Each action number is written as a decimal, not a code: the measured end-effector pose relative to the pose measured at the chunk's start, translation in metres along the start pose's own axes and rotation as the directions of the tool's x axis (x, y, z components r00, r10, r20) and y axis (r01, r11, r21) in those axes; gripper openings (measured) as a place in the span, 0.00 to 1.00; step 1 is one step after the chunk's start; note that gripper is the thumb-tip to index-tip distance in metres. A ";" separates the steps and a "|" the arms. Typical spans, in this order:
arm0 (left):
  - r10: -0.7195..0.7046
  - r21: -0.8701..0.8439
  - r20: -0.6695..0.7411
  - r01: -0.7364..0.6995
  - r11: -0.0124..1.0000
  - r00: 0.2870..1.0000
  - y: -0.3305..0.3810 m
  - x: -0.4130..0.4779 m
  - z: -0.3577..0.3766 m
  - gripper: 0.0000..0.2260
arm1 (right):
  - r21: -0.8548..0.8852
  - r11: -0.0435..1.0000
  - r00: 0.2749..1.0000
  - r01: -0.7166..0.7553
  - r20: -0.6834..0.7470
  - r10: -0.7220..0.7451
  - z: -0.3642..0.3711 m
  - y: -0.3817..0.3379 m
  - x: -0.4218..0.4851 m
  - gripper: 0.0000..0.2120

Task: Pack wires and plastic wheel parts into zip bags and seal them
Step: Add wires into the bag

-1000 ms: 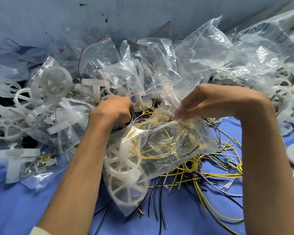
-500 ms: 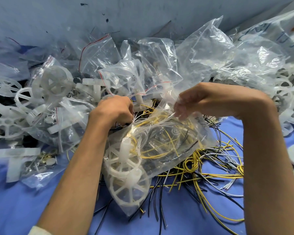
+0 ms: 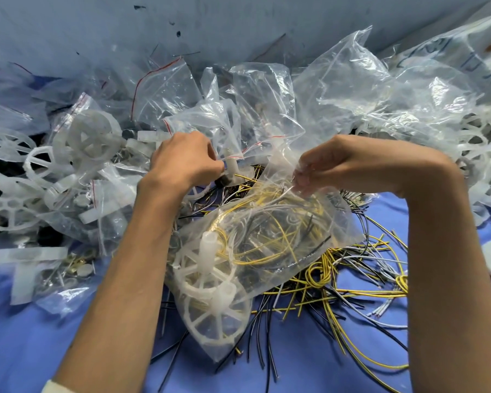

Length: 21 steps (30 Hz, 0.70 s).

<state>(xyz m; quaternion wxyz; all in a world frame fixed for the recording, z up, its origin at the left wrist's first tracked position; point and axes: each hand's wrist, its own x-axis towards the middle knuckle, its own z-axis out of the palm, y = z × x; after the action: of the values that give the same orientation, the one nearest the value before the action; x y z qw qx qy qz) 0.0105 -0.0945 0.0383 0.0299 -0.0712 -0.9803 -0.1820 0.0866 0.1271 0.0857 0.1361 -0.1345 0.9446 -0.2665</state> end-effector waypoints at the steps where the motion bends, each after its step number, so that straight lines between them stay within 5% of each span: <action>1: -0.006 -0.021 -0.004 0.006 1.000 1.000 -0.001 0.000 -0.001 0.06 | -0.001 1.000 1.000 -0.002 0.002 0.002 0.000 0.000 0.000 0.06; 9: 0.012 -0.090 0.013 -0.010 0.996 1.000 -0.005 -0.002 -0.013 0.06 | -0.024 1.000 1.000 -0.001 0.008 0.002 -0.001 0.001 -0.002 0.04; 13: 0.225 -0.287 0.187 -0.166 0.943 0.956 0.009 -0.009 -0.017 0.05 | 0.024 0.999 0.998 0.045 -0.042 -0.044 0.000 -0.001 0.000 0.06; 17: 0.443 -0.253 0.319 -0.375 0.892 0.838 0.039 -0.020 -0.001 0.16 | 0.115 0.989 0.990 0.096 -0.110 -0.083 0.006 -0.004 0.008 0.12; 21: 0.426 -0.267 0.286 -0.355 0.896 0.859 0.040 -0.017 0.002 0.15 | 0.159 0.980 0.983 0.122 -0.153 -0.098 0.006 0.002 0.013 0.12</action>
<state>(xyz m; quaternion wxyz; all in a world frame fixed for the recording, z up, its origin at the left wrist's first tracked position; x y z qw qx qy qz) 0.0329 -0.0593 0.0488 -0.1092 -0.3021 -0.9115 -0.2570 0.0765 0.1213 0.0773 0.0630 -0.1551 0.9173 -0.3612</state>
